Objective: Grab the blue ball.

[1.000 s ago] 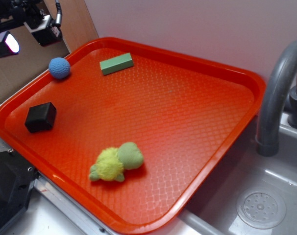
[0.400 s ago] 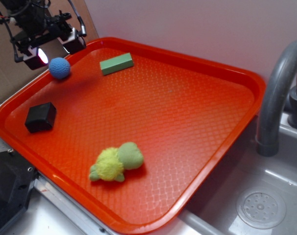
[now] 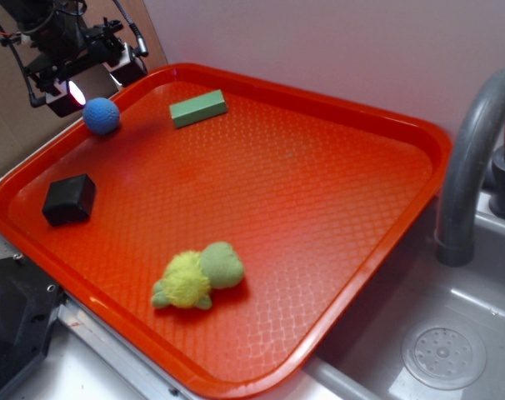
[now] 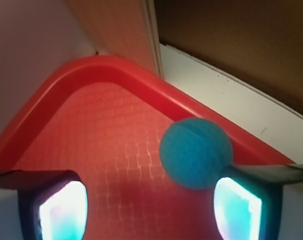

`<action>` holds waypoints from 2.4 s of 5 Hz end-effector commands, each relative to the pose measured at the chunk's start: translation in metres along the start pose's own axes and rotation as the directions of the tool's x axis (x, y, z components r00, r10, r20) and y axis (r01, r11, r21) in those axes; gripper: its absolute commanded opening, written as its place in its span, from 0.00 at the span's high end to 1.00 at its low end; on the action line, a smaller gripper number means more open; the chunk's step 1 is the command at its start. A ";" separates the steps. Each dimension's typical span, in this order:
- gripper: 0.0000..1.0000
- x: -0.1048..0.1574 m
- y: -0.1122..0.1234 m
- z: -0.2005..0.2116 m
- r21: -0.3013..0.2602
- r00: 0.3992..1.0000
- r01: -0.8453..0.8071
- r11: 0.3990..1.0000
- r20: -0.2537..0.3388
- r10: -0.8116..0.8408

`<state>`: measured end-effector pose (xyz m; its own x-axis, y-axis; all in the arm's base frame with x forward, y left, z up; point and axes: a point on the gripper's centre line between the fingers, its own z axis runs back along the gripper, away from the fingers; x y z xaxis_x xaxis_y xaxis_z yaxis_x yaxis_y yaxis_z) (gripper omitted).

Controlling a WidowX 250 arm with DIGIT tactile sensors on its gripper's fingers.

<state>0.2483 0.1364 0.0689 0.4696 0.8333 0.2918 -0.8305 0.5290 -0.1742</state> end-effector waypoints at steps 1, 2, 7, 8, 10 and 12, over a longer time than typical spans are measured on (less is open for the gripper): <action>0.00 0.031 0.023 -0.001 0.030 0.993 -0.102 0.994 0.069 0.100; 0.00 0.037 0.027 -0.009 0.060 0.990 -0.118 0.991 0.081 0.113; 1.00 -0.004 0.034 -0.030 0.210 0.992 0.056 0.976 0.095 -0.077; 1.00 -0.020 0.025 -0.020 0.161 0.989 0.117 0.980 0.076 -0.131; 1.00 -0.033 0.013 -0.008 0.126 0.980 0.167 0.978 0.091 -0.179; 1.00 -0.035 0.012 -0.008 0.128 0.976 0.179 0.976 0.103 -0.192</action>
<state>0.2291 0.1128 0.0373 0.5934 0.7049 0.3886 -0.7703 0.6374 0.0199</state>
